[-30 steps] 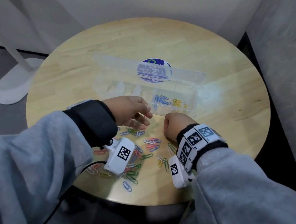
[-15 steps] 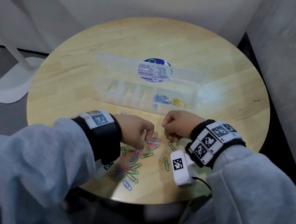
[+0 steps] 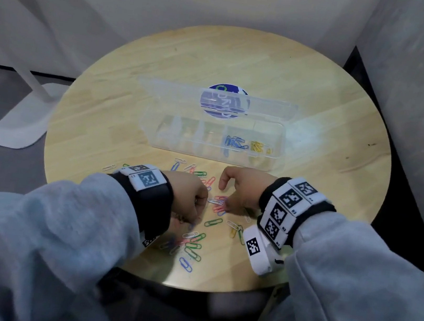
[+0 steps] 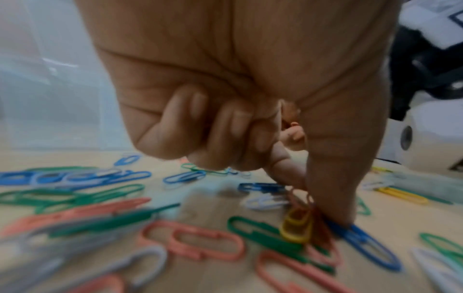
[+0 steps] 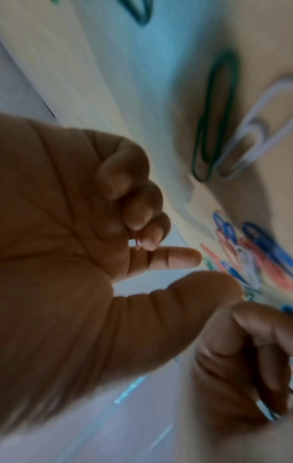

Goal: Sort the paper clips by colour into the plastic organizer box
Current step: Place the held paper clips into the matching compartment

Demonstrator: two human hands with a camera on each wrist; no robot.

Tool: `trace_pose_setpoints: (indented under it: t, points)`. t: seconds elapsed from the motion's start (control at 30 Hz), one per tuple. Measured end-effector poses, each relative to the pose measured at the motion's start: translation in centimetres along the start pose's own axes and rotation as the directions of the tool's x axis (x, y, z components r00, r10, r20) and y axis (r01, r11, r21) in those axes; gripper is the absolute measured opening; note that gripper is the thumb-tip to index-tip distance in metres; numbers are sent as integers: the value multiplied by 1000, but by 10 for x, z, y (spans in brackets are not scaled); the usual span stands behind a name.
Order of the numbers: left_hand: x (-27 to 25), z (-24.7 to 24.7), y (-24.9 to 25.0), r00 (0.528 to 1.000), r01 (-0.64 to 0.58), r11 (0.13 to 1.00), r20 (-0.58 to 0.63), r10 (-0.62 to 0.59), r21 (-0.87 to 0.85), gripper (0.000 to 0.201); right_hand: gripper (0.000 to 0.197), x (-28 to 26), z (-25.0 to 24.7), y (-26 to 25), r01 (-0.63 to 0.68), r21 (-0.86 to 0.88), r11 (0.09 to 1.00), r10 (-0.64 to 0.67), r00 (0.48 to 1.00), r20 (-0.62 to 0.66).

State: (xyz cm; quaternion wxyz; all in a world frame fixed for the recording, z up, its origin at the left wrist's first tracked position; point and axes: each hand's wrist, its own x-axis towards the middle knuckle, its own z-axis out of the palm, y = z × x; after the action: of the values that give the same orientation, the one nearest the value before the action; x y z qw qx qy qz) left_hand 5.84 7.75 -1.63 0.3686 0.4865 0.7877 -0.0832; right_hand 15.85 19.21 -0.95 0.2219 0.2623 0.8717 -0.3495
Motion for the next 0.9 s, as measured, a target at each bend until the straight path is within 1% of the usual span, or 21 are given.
trace_pose_setpoints:
  t: [0.07, 0.13, 0.2, 0.3, 0.37, 0.47, 0.53, 0.6, 0.67, 0.7, 0.77, 0.9]
  points:
    - [0, 0, -6, 1000, 6, 996, 2, -6, -87, 18, 27, 1, 7, -1, 15, -173, 985, -17, 1000, -8]
    - [-2, -2, -10, 1000, 16, 976, -11, -18, -219, 23, 30, 2, 12, -1, 45, -264, 964, -52, 998, -19]
    - [-5, -6, -12, 999, 13, 936, -44, -31, -353, 23, 29, 3, 12, -3, 65, -272, 960, -70, 998, -9]
    - [-8, -16, -16, 993, -4, 862, -100, -55, -507, 25, 19, 5, 9, -7, 83, -269, 960, -73, 996, 49]
    - [-9, -21, -18, 991, -26, 773, -120, -65, -633, 27, 15, 6, 7, -8, 98, -268, 958, -86, 995, 57]
    - [-12, -25, -21, 983, -46, 650, -149, -104, -759, 27, 10, 9, 4, -6, 117, -245, 962, -110, 993, 42]
    - [-12, -25, -22, 978, -73, 546, -166, -123, -834, 29, 4, 10, 0, -4, 109, -209, 972, -105, 994, 30]
    - [-11, -25, -22, 976, -86, 449, -165, -142, -890, 30, 3, 11, -6, 0, 76, -108, 991, -77, 997, -4]
    - [-10, -25, -22, 973, -81, 383, -156, -169, -920, 29, 10, 9, -13, 4, 39, 40, 998, -39, 999, -16]
    - [-9, -25, -21, 972, -71, 360, -146, -185, -930, 27, 11, 9, -16, 6, 27, 94, 995, -26, 1000, -9]
    - [-8, -25, -20, 970, -38, 337, -116, -213, -941, 26, 14, 8, -21, 9, -5, 164, 986, 3, 1000, 10]
    - [-6, -23, -15, 972, 15, 365, -73, -225, -931, 30, 25, 9, -22, 12, -68, 325, 943, 53, 997, 57]
